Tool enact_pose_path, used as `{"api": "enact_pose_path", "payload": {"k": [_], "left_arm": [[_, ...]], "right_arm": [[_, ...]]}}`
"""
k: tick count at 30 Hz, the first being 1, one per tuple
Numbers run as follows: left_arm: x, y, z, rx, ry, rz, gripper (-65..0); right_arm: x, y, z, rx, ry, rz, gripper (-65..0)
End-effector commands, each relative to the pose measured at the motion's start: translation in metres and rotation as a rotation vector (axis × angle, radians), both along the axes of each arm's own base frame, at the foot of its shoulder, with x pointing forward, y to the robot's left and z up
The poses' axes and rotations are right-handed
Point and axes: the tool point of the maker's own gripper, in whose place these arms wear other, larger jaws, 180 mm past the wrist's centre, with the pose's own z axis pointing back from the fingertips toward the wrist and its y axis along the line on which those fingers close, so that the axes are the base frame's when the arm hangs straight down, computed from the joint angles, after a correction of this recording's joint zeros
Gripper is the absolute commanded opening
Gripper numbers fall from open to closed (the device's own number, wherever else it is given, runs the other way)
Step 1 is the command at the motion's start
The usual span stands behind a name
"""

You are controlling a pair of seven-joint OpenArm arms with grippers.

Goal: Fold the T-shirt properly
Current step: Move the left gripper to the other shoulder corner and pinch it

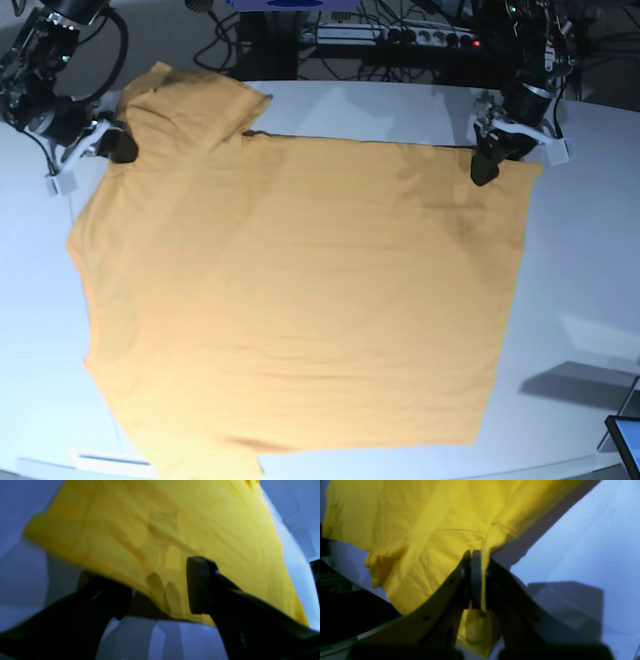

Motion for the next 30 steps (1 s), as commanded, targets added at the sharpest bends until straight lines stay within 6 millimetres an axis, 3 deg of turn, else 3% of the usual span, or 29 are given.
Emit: {"api": "enact_pose_path", "payload": {"k": [1,11,17,30], "left_arm": [[-0.041,-0.001,-0.047,0.049,0.261,-0.040,-30.9],[-0.045,0.001,-0.047,0.052,0.268,-0.036,-31.1],[-0.060,0.031,-0.042,0.073,0.272,0.059,-31.1],[-0.052,0.048,-0.033,0.113,0.257,0.061,-31.1]], "right_arm": [[-0.003,-0.006,-0.001,-0.033,0.021,0.012,-64.7],[-0.004,-0.006,-0.001,-0.033,0.022,0.012,-64.7],[-0.003,-0.006,-0.001,-0.033,0.019,0.012,-64.7],[-0.003,-0.006,-0.001,-0.033,0.021,0.012,-64.7]]}}
